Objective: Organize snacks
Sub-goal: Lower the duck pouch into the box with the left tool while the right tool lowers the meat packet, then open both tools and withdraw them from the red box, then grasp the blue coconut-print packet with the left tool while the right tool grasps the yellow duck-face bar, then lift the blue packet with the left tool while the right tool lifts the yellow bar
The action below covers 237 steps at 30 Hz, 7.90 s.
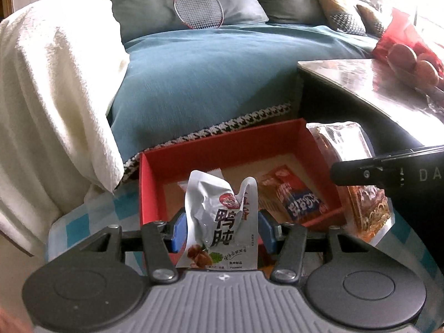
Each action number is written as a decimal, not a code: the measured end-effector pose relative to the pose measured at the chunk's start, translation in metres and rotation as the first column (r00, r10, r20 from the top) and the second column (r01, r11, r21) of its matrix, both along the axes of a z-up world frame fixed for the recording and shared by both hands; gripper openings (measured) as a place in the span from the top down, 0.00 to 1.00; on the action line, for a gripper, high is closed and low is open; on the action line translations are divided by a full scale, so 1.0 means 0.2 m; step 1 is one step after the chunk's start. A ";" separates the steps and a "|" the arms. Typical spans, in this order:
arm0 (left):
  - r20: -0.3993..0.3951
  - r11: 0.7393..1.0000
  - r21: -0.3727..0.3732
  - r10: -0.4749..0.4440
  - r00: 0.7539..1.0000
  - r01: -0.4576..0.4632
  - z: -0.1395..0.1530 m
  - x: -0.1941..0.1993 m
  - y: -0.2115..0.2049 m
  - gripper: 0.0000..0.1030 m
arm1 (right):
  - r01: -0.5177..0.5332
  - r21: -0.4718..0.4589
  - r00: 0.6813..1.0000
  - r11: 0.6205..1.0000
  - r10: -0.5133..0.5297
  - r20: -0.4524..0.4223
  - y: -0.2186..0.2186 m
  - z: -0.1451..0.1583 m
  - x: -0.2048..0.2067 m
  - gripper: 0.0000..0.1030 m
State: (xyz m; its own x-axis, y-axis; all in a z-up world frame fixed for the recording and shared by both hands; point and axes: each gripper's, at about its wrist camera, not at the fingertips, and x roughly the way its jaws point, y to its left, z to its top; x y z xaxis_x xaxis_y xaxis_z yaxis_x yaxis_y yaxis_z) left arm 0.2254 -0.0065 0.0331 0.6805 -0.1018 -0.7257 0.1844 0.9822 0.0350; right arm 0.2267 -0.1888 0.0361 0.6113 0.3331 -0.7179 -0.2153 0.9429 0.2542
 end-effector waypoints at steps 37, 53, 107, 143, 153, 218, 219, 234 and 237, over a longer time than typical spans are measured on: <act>-0.105 0.998 0.038 0.057 0.993 -0.054 -0.25 0.36 -0.04 0.54 | 0.001 -0.101 0.992 0.995 -0.013 -0.124 0.03 -0.35 0.45 0.25; -0.095 0.998 0.057 0.036 0.995 -0.030 -0.23 0.33 -0.04 0.38 | -0.010 -0.105 0.993 0.994 -0.003 -0.118 0.05 -0.33 0.46 0.22; -0.083 1.000 -0.024 -0.001 0.997 -0.001 -0.08 0.01 -0.06 0.37 | -0.019 -0.055 0.998 0.998 0.016 -0.064 0.05 -0.15 0.05 0.16; -0.389 0.985 -0.081 0.113 0.914 -0.156 -0.43 -0.22 0.01 0.38 | -0.078 -0.031 0.990 0.996 0.074 -0.119 0.03 -0.19 -0.12 0.15; -0.431 0.977 -0.098 0.131 0.893 -0.191 -0.42 -0.28 0.12 0.34 | -0.154 -0.047 0.978 0.987 0.146 -0.150 0.12 -0.22 -0.17 0.15; -0.382 0.997 0.056 0.068 0.922 -0.050 -0.47 -0.45 0.19 0.39 | -0.466 -0.180 0.868 0.866 0.408 -0.283 0.69 -0.50 -0.04 0.50; -0.382 0.997 0.058 0.071 0.921 -0.053 -0.46 -0.44 0.18 0.39 | -0.467 -0.179 0.868 0.866 0.409 -0.282 0.68 -0.50 -0.05 0.50; -0.360 0.990 0.017 0.137 0.923 -0.141 -0.37 -0.41 0.33 0.39 | -0.424 -0.130 0.883 0.896 0.377 -0.280 0.59 -0.43 -0.05 0.52; -0.369 0.987 0.013 0.156 0.916 -0.163 -0.38 -0.41 0.36 0.39 | -0.443 -0.144 0.870 0.885 0.386 -0.306 0.59 -0.46 -0.08 0.52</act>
